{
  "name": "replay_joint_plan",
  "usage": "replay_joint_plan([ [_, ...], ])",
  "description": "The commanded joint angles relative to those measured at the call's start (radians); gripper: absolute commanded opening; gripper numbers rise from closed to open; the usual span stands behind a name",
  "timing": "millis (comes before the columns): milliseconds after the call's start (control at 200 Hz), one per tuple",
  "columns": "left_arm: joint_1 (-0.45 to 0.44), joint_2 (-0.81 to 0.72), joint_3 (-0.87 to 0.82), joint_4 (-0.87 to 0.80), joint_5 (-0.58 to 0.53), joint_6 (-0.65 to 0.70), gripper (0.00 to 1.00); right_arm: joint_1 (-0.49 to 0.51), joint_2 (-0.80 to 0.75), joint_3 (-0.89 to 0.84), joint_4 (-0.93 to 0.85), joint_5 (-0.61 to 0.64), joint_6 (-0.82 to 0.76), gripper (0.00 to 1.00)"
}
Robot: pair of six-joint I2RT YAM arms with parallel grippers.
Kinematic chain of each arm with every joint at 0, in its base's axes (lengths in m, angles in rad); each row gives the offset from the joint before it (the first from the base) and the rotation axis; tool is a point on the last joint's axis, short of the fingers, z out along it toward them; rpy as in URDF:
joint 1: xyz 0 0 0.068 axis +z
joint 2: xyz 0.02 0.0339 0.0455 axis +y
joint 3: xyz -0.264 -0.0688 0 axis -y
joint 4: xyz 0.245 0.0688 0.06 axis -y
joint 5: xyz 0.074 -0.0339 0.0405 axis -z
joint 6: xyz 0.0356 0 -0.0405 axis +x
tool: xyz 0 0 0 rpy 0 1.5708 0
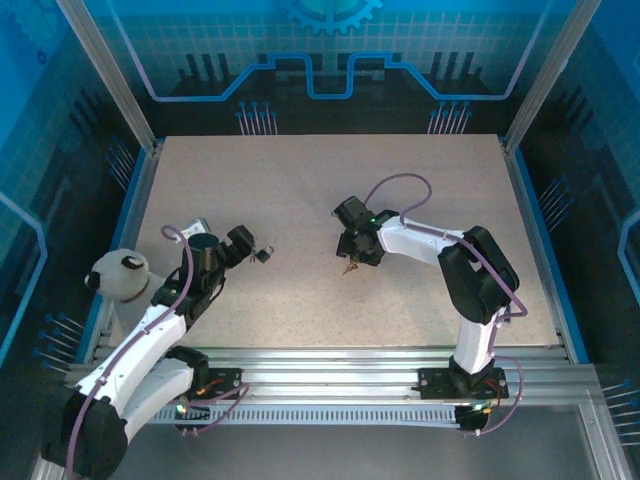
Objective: Lock with the key
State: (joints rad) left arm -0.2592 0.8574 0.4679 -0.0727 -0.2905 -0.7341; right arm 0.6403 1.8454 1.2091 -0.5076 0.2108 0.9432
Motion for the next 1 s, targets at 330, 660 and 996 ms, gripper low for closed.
replay_joint_plan([
  [330,-0.008,0.006,-0.018,0.019,0.017,-0.002,0.99,0.037,0.012,0.004,-0.016,0.047,-0.124,0.50],
  [660,-0.008,0.008,-0.017,0.019,0.016,-0.001,0.99,0.044,0.067,0.044,-0.058,0.068,-0.167,0.50],
  [996,-0.008,0.009,-0.018,0.020,0.015,-0.001,0.99,0.051,0.109,0.069,-0.075,0.083,-0.182,0.49],
])
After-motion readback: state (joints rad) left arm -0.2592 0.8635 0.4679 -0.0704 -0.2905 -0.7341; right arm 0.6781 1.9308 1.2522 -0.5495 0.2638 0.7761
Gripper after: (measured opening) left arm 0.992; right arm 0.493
